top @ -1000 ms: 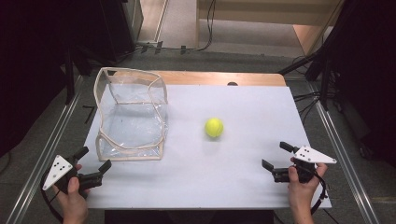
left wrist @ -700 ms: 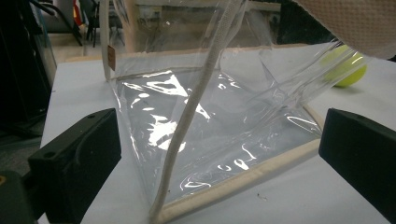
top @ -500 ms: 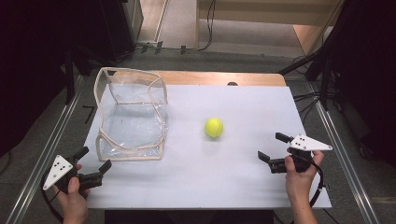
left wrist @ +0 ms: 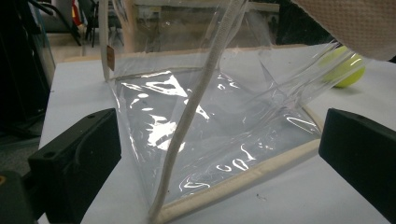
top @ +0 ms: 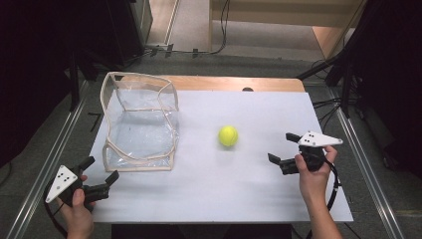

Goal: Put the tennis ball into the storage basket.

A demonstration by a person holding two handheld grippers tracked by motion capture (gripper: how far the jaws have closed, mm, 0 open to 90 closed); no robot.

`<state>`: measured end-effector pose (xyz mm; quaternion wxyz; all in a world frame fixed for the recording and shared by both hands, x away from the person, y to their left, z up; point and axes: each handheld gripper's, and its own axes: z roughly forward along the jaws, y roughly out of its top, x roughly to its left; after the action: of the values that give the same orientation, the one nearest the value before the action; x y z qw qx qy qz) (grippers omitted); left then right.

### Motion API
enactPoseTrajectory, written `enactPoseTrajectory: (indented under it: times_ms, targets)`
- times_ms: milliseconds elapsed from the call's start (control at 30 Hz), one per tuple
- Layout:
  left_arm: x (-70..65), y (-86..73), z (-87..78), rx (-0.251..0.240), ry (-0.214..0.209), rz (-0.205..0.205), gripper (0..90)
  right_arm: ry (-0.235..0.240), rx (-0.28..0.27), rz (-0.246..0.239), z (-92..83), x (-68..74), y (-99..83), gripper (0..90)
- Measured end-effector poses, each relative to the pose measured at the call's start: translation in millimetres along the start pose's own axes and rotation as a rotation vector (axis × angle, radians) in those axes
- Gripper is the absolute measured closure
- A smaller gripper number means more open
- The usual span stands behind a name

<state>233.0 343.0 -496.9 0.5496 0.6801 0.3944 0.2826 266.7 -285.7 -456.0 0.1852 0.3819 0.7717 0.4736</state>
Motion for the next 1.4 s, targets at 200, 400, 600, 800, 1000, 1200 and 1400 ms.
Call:
enactPoseTrajectory:
  times_ms: [200,400,600,800,1000,1200,1400]
  targets:
    - [0.3,0.0,-0.2,-0.001,-0.002,-0.003,0.0,0.021,0.035,-0.022,12.3,2.6,5.8,0.0]
    - [0.1,0.0,0.0,0.0,-0.003,-0.003,0.0,0.037,0.054,-0.019,23.1,2.7,11.1,0.0]
    - [-0.1,0.0,0.0,0.001,-0.002,-0.002,0.0,0.058,0.078,-0.043,34.0,2.1,21.9,0.0]
    - [0.0,0.0,0.0,0.003,-0.003,-0.001,0.0,0.074,0.099,-0.06,41.9,3.9,30.5,0.0]
    - [-0.1,0.1,0.1,0.005,-0.005,-0.001,0.0,0.086,0.126,-0.071,52.2,4.1,38.8,0.0]
    - [0.0,0.0,0.1,0.004,-0.007,-0.001,0.0,0.1,0.162,-0.077,62.5,3.5,46.8,0.0]
    - [-0.3,0.1,0.4,0.006,-0.007,0.003,0.0,0.113,0.198,-0.097,72.1,3.2,55.1,0.0]
